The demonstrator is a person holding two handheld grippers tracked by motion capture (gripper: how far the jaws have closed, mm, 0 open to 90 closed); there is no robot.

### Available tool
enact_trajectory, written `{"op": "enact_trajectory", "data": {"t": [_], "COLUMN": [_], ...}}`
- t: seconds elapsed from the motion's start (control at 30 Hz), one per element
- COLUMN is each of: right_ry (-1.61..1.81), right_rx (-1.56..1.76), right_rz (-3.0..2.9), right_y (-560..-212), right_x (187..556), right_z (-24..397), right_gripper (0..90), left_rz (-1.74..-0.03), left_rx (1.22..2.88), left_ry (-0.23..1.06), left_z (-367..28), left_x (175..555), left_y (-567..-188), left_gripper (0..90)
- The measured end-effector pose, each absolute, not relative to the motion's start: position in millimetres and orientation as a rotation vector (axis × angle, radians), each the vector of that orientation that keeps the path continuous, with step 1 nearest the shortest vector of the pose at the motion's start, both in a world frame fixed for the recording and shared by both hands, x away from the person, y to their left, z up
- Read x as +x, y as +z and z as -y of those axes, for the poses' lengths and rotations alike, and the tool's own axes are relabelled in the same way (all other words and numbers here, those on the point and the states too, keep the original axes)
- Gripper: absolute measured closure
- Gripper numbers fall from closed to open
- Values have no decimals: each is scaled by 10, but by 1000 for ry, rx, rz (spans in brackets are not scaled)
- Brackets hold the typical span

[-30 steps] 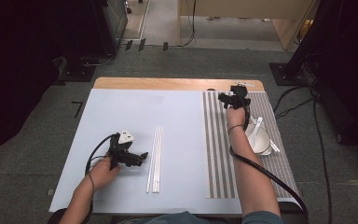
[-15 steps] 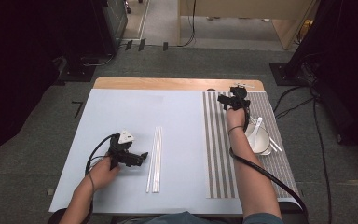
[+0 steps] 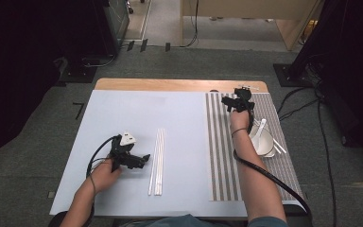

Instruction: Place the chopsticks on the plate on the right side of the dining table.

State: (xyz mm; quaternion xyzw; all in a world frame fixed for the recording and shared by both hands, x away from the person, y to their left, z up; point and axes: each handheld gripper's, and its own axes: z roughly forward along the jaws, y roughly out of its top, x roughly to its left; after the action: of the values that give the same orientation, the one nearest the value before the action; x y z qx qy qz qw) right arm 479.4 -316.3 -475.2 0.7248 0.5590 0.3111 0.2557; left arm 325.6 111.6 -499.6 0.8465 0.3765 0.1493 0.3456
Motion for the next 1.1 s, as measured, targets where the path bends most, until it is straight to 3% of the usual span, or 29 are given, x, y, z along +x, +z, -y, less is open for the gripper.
{"op": "enact_trajectory", "data": {"t": [1.1], "right_ry": [846], "right_rx": [1962], "right_rz": [-1610], "right_y": [-4763], "right_x": [4612], "right_z": [2891], "right_gripper": [190], "left_rz": [-978], "left_rx": [2197], "left_ry": [388], "left_z": [-1116], "left_x": [3256], "left_y": [-4996], "left_gripper": [0]}}
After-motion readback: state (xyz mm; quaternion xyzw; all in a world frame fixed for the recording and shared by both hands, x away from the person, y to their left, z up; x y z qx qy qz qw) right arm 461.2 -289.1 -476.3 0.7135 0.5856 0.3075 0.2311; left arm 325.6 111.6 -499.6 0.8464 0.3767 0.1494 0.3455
